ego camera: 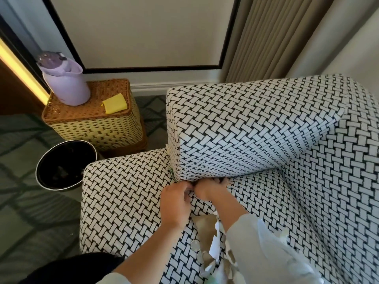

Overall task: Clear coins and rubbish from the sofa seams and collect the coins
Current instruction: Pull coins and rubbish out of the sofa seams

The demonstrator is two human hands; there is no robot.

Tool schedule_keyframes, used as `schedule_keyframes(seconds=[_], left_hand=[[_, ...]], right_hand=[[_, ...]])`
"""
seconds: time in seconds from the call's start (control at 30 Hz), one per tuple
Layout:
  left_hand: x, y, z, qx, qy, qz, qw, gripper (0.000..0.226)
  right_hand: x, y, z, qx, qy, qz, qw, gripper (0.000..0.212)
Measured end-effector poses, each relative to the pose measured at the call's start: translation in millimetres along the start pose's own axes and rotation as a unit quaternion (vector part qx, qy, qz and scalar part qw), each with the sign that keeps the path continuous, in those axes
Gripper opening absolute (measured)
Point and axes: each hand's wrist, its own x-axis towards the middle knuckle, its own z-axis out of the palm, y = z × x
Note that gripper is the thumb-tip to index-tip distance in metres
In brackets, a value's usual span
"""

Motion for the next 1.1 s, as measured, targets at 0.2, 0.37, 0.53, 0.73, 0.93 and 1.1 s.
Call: schedule_keyframes(seconds=[0.2, 0.37, 0.53, 0.73, 0.93, 1.1], left_hand=[[-12, -10, -12, 0.089, 0.074, -0.011, 0.993, 0.027], [-12, -7, -5, 0.180, 0.036, -0.044, 0.982, 0.034], [-14, -7, -1, 0.232, 0.029, -0.024, 0.972, 0.033], [-12, -10, 1, 0.243, 0.031, -0.014, 0.969, 0.039], [-9, -14, 6, 0.239, 0.032, -0.010, 0.971, 0.037], [-6, -12, 6, 0.227, 0.027, -0.029, 0.973, 0.028]], right_hand=[[2, 0, 2, 0.016, -0.001, -0.007, 1.000, 0.049], [5, 8, 7, 0.013, 0.020, -0.043, 0.999, 0.053], [6, 12, 11, 0.034, 0.043, -0.057, 0.997, 0.055], [2, 0, 1, 0.032, -0.008, -0.003, 0.999, 0.053], [9, -3, -1, 0.001, -0.016, -0.005, 1.000, 0.052], [10, 0, 16, 0.026, 0.048, -0.018, 0.998, 0.060]])
